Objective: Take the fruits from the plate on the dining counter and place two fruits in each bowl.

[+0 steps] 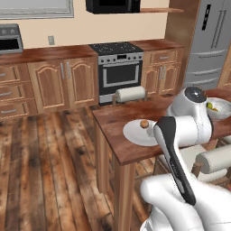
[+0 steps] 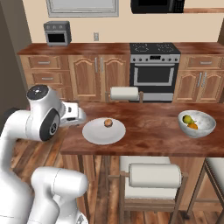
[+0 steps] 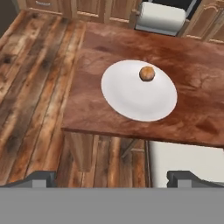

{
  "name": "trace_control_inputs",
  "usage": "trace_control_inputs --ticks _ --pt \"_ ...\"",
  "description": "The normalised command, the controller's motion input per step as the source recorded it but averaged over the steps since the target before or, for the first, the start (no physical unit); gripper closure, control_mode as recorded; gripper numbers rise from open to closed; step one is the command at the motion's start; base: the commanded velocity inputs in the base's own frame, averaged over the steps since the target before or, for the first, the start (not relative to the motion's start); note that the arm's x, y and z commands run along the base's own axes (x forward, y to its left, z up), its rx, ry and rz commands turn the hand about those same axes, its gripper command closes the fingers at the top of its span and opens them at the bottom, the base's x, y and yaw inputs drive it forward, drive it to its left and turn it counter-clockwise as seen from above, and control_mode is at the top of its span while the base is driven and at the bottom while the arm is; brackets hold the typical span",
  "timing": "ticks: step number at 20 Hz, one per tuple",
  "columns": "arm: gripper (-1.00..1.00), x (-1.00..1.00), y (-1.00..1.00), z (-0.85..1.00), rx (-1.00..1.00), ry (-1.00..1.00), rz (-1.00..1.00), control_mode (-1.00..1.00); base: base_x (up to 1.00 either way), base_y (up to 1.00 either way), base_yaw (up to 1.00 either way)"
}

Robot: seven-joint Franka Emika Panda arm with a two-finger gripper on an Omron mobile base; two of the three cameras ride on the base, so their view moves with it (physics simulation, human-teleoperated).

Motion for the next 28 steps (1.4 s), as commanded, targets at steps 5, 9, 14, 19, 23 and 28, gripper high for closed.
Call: trace_control_inputs --ticks 5,9,14,19,23,28 --pt "-1.0 1.0 -0.42 0.0 0.01 0.28 -0.23 -1.0 0.0 0.0 0.0" --pt "-1.0 0.99 -0.77 -0.22 0.01 0.31 -0.13 -1.0 0.0 0.0 0.0" --pt "-1.0 0.87 -0.6 -0.26 0.0 0.24 0.01 -1.0 0.0 0.0 0.0" --pt "-1.0 0.67 -0.22 -0.54 0.03 0.05 0.18 -1.0 0.0 0.0 0.0" --pt "-1.0 0.32 0.02 -0.49 0.03 -0.12 0.18 -1.0 0.0 0.0 0.0" --pt "-1.0 0.69 0.12 -0.46 0.03 -0.15 0.08 -1.0 0.0 0.0 0.0"
